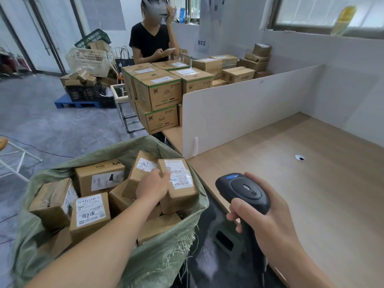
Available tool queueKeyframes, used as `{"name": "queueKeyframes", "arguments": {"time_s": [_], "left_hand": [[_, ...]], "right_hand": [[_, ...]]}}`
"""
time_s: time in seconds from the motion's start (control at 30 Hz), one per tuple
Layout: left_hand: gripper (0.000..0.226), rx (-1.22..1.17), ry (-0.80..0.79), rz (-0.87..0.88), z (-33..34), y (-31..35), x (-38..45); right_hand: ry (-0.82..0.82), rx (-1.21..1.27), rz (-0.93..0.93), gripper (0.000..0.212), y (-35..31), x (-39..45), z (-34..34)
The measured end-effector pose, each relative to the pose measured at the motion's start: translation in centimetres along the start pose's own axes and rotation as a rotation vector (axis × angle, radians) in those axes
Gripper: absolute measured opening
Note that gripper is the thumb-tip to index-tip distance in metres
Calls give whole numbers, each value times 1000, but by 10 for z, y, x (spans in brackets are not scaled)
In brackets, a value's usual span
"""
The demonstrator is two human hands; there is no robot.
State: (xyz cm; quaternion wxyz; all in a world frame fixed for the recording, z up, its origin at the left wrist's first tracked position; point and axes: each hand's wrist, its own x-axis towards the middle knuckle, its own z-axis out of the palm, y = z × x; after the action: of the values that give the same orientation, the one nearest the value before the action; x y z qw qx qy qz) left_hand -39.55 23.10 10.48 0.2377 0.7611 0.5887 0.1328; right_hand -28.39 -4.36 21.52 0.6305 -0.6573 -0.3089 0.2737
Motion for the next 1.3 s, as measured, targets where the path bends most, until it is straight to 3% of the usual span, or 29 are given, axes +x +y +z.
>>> {"name": "queueKeyframes", "arguments": {"time_s": [0.17,0.3,0.47,0.77,1.3], "left_hand": [[50,-4,88,235,1,61,-57],[53,-2,45,448,16,122,-123],[61,86,-27,673,54,195,-213],[57,95,-93,1039,132,330,-379],[57,46,-322,1574,257,495,-571]], "right_hand": [[43,33,-56,50,-7,-39,-52],[131,71,-90,47,-9,-83,-109],[267,65,-94,63,-10,-151,-195],[575,1,-128,57,-24,-271,-340],[1094,-64,-92,78,-18,-393,-484]]}}
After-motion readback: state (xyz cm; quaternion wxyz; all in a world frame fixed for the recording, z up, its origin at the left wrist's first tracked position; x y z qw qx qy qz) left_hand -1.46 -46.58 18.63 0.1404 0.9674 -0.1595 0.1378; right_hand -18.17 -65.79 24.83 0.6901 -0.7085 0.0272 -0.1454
